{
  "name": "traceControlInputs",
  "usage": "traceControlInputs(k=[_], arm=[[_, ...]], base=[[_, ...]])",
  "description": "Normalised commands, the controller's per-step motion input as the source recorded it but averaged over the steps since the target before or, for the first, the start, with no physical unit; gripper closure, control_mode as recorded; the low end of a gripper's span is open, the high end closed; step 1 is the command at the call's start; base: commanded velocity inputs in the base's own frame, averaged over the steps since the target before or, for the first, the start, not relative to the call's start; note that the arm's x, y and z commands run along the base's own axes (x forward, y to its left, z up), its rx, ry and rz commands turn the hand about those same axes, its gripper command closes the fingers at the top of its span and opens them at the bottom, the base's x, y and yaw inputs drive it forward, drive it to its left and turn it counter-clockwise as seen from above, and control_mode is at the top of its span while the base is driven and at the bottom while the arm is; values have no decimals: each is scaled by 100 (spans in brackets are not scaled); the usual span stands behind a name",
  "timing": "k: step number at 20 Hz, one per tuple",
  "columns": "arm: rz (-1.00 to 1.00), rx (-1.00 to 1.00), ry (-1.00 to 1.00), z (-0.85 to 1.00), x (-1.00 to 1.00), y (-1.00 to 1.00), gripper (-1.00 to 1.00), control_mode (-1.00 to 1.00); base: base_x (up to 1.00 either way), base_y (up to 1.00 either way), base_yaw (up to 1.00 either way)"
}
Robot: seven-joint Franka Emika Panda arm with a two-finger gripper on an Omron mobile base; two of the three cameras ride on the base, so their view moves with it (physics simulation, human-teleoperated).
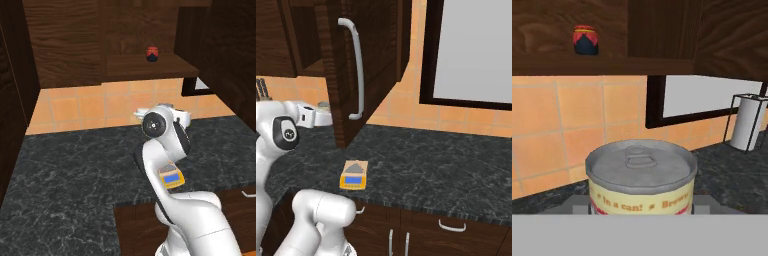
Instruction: Pick the canned food and place it on the digital scale for weighing, and close the cabinet.
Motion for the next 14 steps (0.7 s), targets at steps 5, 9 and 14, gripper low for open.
traceControlInputs(k=[5, 9, 14], arm=[[1, 0, 0, -53, 0, -13, 100, -100], [18, 0, 2, -36, 3, -12, 100, -100], [31, 0, -9, -28, 11, -1, 100, -100]], base=[[0, 0, 0], [0, 0, 0], [0, 0, 0]])
